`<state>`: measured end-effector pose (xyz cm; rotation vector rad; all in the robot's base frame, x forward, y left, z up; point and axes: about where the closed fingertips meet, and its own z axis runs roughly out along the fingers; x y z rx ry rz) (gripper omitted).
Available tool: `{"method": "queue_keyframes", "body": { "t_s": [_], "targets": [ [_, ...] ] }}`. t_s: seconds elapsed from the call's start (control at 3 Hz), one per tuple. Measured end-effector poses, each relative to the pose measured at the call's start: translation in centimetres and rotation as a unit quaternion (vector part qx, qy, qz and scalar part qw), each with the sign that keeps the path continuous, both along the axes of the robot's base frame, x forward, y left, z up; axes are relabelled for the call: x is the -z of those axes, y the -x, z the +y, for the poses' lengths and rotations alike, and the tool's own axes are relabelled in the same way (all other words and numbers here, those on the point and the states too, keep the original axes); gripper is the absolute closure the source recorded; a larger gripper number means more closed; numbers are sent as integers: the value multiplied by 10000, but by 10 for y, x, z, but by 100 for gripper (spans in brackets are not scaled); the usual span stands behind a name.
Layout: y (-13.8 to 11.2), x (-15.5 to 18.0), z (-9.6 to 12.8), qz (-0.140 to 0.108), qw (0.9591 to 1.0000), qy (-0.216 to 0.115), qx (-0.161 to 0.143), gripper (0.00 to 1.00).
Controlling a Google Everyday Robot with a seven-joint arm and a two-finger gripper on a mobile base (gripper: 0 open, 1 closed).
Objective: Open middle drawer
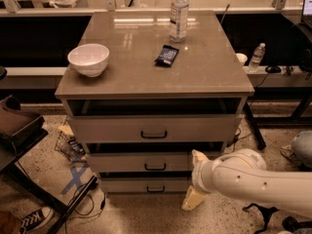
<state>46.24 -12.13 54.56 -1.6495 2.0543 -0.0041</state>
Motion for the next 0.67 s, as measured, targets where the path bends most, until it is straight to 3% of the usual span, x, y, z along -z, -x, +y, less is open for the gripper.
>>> {"method": "queue_keyframes", "body": {
  "t_s": [0.67],
  "targets": [
    [-3, 15, -3, -24, 10000, -75, 42, 0]
  ]
}}
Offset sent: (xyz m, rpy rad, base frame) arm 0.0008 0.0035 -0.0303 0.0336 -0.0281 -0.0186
